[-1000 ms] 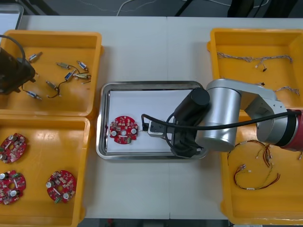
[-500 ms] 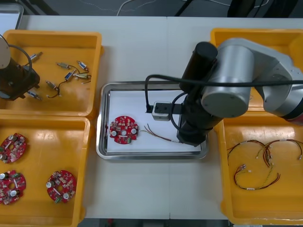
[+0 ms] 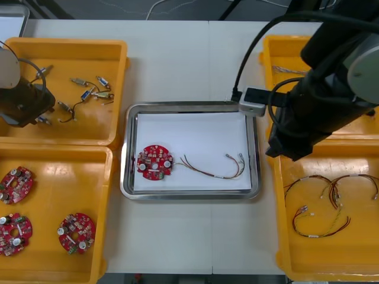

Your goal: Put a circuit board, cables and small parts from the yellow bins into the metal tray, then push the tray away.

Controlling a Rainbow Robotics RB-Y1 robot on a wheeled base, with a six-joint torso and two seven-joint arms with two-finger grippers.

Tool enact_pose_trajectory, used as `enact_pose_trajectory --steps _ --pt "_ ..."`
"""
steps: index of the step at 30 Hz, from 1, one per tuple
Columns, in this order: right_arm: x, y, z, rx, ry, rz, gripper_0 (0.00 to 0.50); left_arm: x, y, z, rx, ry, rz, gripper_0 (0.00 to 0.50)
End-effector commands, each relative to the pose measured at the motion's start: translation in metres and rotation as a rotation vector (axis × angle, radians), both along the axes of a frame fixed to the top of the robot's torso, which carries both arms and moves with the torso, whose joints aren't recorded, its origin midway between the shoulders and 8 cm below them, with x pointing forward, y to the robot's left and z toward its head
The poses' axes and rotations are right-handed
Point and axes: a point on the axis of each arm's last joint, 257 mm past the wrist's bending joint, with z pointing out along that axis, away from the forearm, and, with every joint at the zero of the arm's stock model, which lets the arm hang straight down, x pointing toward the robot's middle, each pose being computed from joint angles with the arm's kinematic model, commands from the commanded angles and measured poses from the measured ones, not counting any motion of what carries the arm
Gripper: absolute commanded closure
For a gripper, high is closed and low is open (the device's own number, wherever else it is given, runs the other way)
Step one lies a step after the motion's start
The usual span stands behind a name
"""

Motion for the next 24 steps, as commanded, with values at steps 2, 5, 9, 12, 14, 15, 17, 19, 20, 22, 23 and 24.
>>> enact_pose_trajectory --steps 2,5,9,12,14,15,17,19,20,22,23,24 --pt "0.002 -0.046 0.013 0.004 -0.039 -0.079 0.000 0.006 -0.009 0.002 -0.063 -0.034 0.072 0.011" --pt "0.010 -0.065 0.021 -0.007 -0.064 -0.139 0.000 0.006 -0.010 0.001 -0.065 -0.036 0.071 0.019" --pt "0.024 -0.084 0.030 0.001 -0.084 -0.214 0.000 0.006 -0.012 -0.002 -0.060 -0.036 0.072 0.025" --pt "0.037 -0.102 0.032 0.007 -0.089 -0.278 0.000 0.007 -0.011 -0.002 -0.052 -0.035 0.071 0.109" --pt "0.044 -0.109 0.033 0.013 -0.093 -0.300 0.000 0.007 -0.011 -0.002 -0.050 -0.036 0.071 0.178" --pt "0.048 -0.115 0.033 0.018 -0.096 -0.319 0.000 0.007 -0.011 -0.002 -0.050 -0.037 0.070 0.228" --pt "0.057 -0.125 0.036 0.012 -0.112 -0.329 0.000 0.007 -0.011 -0.002 -0.047 -0.036 0.068 0.310" --pt "0.064 -0.140 0.036 -0.007 -0.122 -0.335 0.000 0.007 -0.011 -0.002 -0.046 -0.036 0.067 0.406" --pt "0.067 -0.145 0.037 -0.013 -0.128 -0.337 0.000 0.007 -0.011 -0.002 -0.045 -0.036 0.065 0.463" --pt "0.074 -0.156 0.037 -0.022 -0.133 -0.329 0.000 0.007 -0.011 -0.002 -0.044 -0.035 0.063 0.500" --pt "0.074 -0.160 0.036 -0.028 -0.130 -0.327 0.000 0.007 -0.012 -0.002 -0.045 -0.035 0.062 0.500" --pt "0.078 -0.168 0.035 -0.030 -0.131 -0.322 0.000 0.007 -0.011 -0.003 -0.045 -0.034 0.061 0.500"
